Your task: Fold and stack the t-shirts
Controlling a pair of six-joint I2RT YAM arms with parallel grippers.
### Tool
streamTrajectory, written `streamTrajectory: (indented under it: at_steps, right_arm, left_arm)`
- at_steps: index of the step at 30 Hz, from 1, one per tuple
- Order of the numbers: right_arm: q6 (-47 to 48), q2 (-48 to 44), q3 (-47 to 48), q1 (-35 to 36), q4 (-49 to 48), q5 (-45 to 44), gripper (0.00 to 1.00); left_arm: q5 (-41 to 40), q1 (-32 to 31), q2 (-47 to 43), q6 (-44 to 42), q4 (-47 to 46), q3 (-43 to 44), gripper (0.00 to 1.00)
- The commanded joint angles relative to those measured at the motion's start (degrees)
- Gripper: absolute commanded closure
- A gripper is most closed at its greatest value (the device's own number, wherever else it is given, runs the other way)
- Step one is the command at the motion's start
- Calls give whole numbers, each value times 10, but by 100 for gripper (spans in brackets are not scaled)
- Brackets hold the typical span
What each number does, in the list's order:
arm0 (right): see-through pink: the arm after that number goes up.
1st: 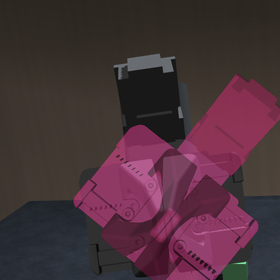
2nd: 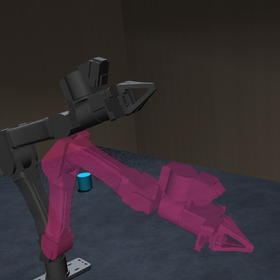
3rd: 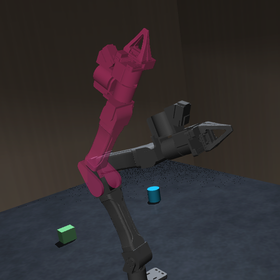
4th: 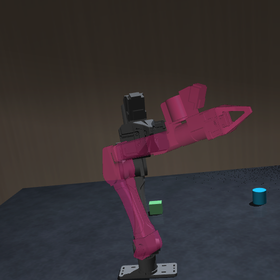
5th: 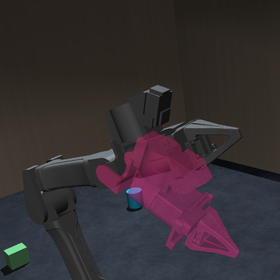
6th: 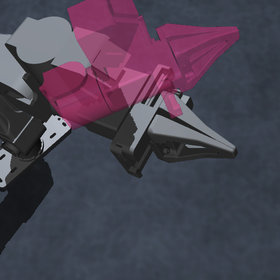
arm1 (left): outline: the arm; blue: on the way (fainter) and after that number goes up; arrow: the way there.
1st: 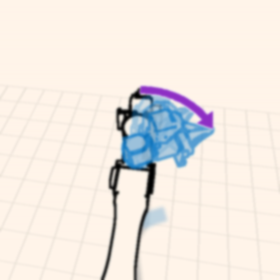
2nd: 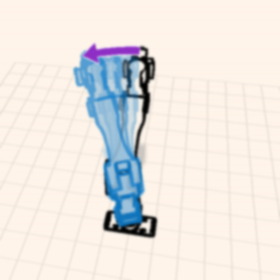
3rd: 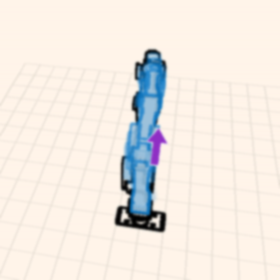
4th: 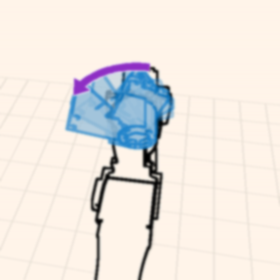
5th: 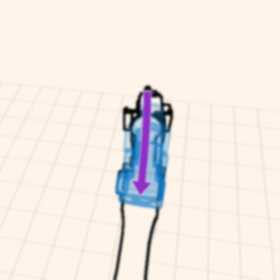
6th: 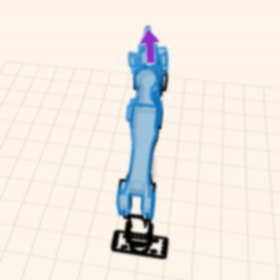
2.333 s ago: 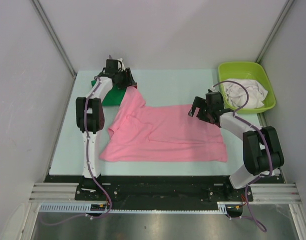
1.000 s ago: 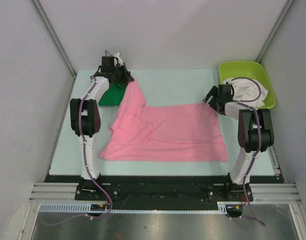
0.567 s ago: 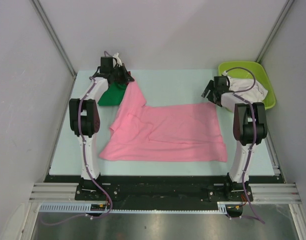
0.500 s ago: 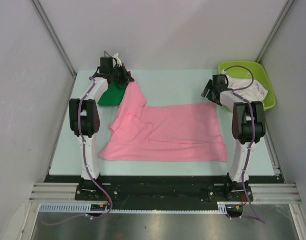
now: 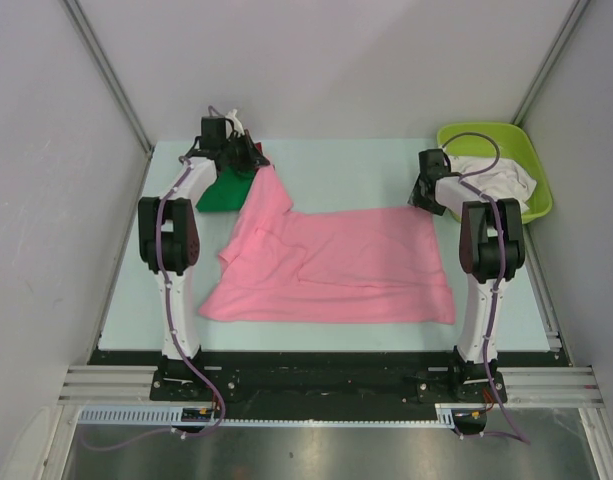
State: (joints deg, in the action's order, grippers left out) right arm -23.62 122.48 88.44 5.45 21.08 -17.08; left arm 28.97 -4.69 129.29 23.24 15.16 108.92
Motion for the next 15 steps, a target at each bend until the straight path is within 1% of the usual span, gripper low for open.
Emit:
streamTrajectory:
  at_steps: [1, 6, 7, 9, 10, 11, 15]
  right_arm:
    - [-13, 11, 18, -11, 23, -6, 51]
    - [-20, 14, 21, -18, 23, -5, 67]
    - [-21, 14, 22, -19, 22, -4, 78]
    - [-24, 13, 22, -20, 19, -2, 88]
    - [-25, 10, 21, -21, 18, -2, 99]
    - [-25, 8, 22, -21, 17, -1, 100]
    - [-27, -23, 4, -16, 3, -7, 100]
  left_arm:
    - [21, 2, -64, 5, -28, -14, 100]
    - [14, 3, -80, 3, -31, -34, 100]
    - [14, 3, -85, 1, -30, -35, 100]
    - [14, 3, -92, 0, -33, -42, 100]
    - [15, 3, -99, 0, -34, -46, 100]
    - [16, 3, -105, 0, -38, -49, 100]
    - [37, 3, -128, 0, -55, -68, 100]
